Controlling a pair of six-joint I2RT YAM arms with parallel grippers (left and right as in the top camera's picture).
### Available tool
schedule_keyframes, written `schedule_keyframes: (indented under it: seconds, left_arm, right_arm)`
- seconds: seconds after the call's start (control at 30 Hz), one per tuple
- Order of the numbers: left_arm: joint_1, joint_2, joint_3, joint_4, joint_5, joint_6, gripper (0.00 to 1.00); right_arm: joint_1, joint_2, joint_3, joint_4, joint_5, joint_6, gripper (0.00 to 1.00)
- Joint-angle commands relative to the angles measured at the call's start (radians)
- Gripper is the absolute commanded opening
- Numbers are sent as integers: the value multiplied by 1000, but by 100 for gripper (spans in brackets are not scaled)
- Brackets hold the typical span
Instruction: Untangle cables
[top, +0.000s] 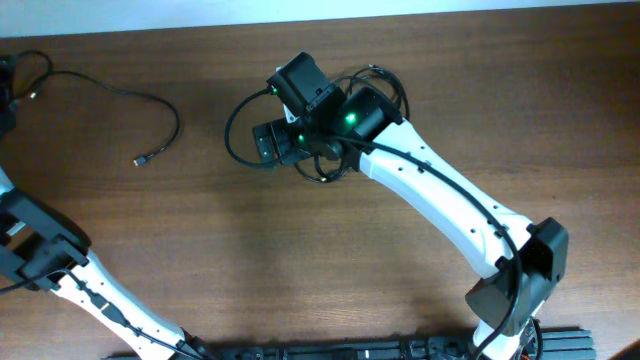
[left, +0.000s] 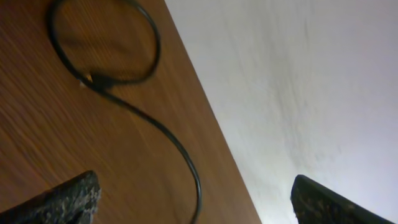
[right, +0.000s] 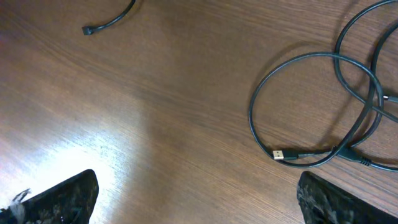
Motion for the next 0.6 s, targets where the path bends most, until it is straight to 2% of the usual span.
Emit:
schedule_keyframes:
  seconds: [0.0,0.07,0.13,0.2,0.27,0.33,0.4,0.53,0.57]
  left_arm:
    - [-44,-4,4,-116,212,199,99]
    - [-117,-4,3,-341,153,438,99]
    - [-217,-3,2,-528,-82,530,99]
    - [-307,-3,2,-585,-228,593,99]
    - [-407,-2,2,-630,-378,594,99]
    - [-497,16,2,-634,-449,596,99]
    - [-548,29,2,-650,-493,651,99]
    - [-614,61,2,-661,-724,652,99]
    - [-620,78,2,-667,-745,691,99]
  right_arm:
    - [5,14,-11,4,-2,-4,99]
    - [5,14,-11,4,-2,-4,99]
    - [5,14,-11,2,3,-4,99]
    - [4,14,-11,-2,10,-5,99]
    - [-11,14,-11,-10,10,-5,99]
    - [-66,14,-11,-64,10,-4,99]
    - [-136,14,-11,-116,8,-4,99]
    - [-290,14,-11,-222,-31,-4,99]
    - [-314,14,-11,-241,-45,-4,99]
